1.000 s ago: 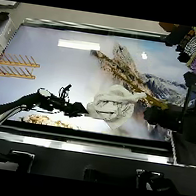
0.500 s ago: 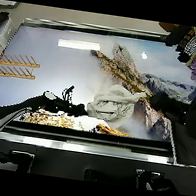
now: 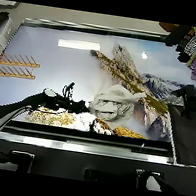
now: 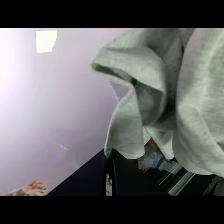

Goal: Fold the clothes and pants, and hang the long-sleeved shirts on hangers.

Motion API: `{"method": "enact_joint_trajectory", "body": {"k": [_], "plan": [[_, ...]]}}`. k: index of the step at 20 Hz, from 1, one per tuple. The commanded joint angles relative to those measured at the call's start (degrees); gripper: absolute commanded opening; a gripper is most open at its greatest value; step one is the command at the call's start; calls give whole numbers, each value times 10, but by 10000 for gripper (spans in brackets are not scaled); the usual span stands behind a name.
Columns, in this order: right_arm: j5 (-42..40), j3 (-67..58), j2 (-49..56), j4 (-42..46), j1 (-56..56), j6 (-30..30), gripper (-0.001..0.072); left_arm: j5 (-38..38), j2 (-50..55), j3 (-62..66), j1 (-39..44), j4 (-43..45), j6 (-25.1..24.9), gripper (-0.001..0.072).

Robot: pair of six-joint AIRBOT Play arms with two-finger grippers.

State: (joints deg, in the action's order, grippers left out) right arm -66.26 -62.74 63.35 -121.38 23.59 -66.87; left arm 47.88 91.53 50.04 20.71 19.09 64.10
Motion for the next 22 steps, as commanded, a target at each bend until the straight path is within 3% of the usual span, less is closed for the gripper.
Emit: {"method": "enact_joint_trajectory", "body": {"k": [1, 3, 8, 10, 11, 12, 13, 19, 22], "plan": [[-9, 0, 155, -151, 18, -191, 619, 14, -1, 2, 0, -1, 5, 16], [41, 0, 214, -155, -33, -223, 619, 17, -1, 2, 0, -1, 7, 17], [191, 0, 294, -162, -133, -220, 581, 18, -1, 2, 0, -1, 20, 17], [233, 0, 304, -161, -150, -219, 413, 18, -1, 2, 0, -1, 19, 16], [254, 0, 304, -161, -154, -219, 301, 18, -1, 2, 0, -1, 20, 16], [264, -1, 301, -162, -154, -218, 129, 18, -2, 2, 0, -1, 19, 16], [268, -4, 297, -160, -151, -219, 46, 16, -4, 2, -3, -1, 19, 16], [246, -28, 171, -119, -152, -247, 44, 17, -78, 19, -84, 44, 20, 13], [217, -53, 32, -88, -152, -299, 44, 22, -179, 84, -172, 130, 66, 12]]}}
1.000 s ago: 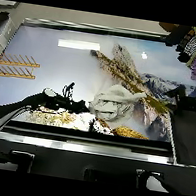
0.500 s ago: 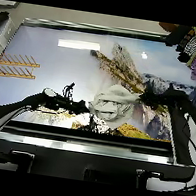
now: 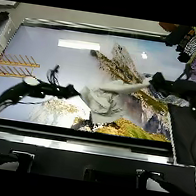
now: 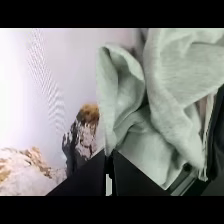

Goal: Fold the clothes and pants, and hang the long-sleeved shirts on hangers.

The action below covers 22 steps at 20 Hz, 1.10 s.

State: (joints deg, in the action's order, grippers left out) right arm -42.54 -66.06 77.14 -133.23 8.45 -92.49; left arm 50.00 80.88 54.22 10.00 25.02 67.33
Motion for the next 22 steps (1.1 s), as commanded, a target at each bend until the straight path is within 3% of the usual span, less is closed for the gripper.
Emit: {"method": "enact_joint_trajectory", "body": {"k": [1, 4, 7, 10, 13, 17, 22], "plan": [[-26, -39, -153, 43, -1, -44, 44, 1, -112, 77, -98, 96, 43, 13], [-29, -118, -282, 83, -1, -44, 44, 1, -215, 185, -183, 139, 59, 13], [-29, -201, -377, 142, -1, -13, 45, 0, -303, 285, -256, 210, 115, 13], [-30, -246, -431, 165, -1, 37, 45, -1, -367, 338, -310, 274, 164, 13], [-27, -259, -445, 162, -1, 56, 46, -3, -398, 344, -337, 278, 183, 13], [-64, -259, -377, 169, -1, 114, 46, 14, -362, 343, -336, 277, 187, 13], [-124, -258, -148, 130, -1, 128, 46, 69, -184, 340, -280, 284, 140, 14]]}}
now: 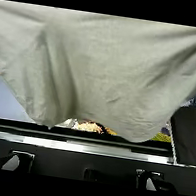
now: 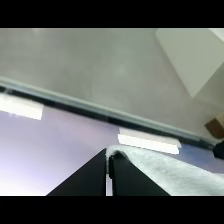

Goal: Fold the clothes and pants, and hang the long-sleeved shirts on hangers.

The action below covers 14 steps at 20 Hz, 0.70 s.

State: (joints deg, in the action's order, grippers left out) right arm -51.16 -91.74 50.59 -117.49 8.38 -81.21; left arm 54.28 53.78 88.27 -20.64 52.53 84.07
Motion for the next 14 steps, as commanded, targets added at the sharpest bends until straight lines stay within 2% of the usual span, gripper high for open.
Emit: {"method": "enact_joint_trajectory", "body": {"k": [1, 3, 5, 7, 11, 13, 14], "plan": [[-43, -1, 174, -45, -2, 14, 46, 14, 137, 0, 44, 24, -31, 13], [-15, -1, 289, -47, -27, -19, 46, -36, 235, 0, 71, 47, -31, 13], [64, -1, 395, -49, -60, -25, 46, -102, 322, 5, 90, 45, -29, 13], [160, -1, 468, -53, -91, -17, 46, -155, 392, 26, 109, 45, -7, 13], [379, -1, 548, -59, -145, 49, 46, -211, 481, 94, 150, 45, 11, 13], [433, -1, 568, -59, -154, 86, 47, -215, 508, 118, 170, 45, 10, 13], [432, -1, 574, -58, -154, 105, 50, -213, 518, 126, 177, 45, 11, 13]]}}
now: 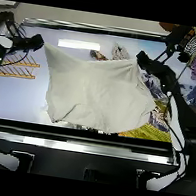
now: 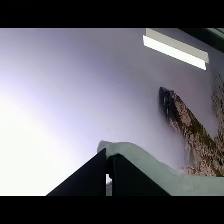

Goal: Fold the clothes and pants, and hang the long-sleeved shirts on hangers.

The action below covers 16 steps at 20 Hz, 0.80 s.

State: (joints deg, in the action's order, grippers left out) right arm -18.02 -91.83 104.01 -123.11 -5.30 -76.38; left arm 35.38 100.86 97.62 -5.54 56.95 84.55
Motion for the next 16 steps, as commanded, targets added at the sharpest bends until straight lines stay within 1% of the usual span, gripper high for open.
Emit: {"method": "enact_joint_trajectory", "body": {"k": [1, 2, 3, 4, 5, 6, 9, 11, 12, 13, 14, 15, 16], "plan": [[92, 0, 43, -2, -14, 71, 112, -14, 55, 37, 31, 1, 16, 16], [79, 0, 42, -2, -11, 88, 231, 2, 59, 40, 31, 0, 24, 28], [57, -1, 36, -4, -4, 113, 382, 24, 57, 42, 28, 0, 26, 136], [25, -1, 23, -4, 8, 137, 515, 64, 54, 50, 20, 1, 25, 346], [-23, -1, 2, -3, 25, 136, 552, 111, 50, 63, 7, 1, 25, 471], [-78, -1, -24, -2, 49, 110, 552, 166, 43, 76, -13, 1, 24, 486], [-290, 0, -106, 4, 155, -49, 552, 304, 0, 85, -78, 1, -21, 486], [-437, 0, -137, 11, 234, -127, 552, 407, -31, 84, -118, 1, -38, 486], [-510, 0, -141, 17, 267, -153, 552, 455, -44, 83, -134, 0, -47, 486], [-583, 5, -141, 28, 297, -173, 553, 471, -64, 68, -153, -16, -34, 486], [-639, 21, -141, 37, 319, -194, 553, 470, -91, 37, -169, -28, -41, 486], [-677, 52, -141, 40, 337, -209, 553, 467, -120, 0, -179, -30, -51, 486], [-674, 91, -143, 22, 355, -207, 552, 461, -153, -51, -191, -30, -52, 486]]}}
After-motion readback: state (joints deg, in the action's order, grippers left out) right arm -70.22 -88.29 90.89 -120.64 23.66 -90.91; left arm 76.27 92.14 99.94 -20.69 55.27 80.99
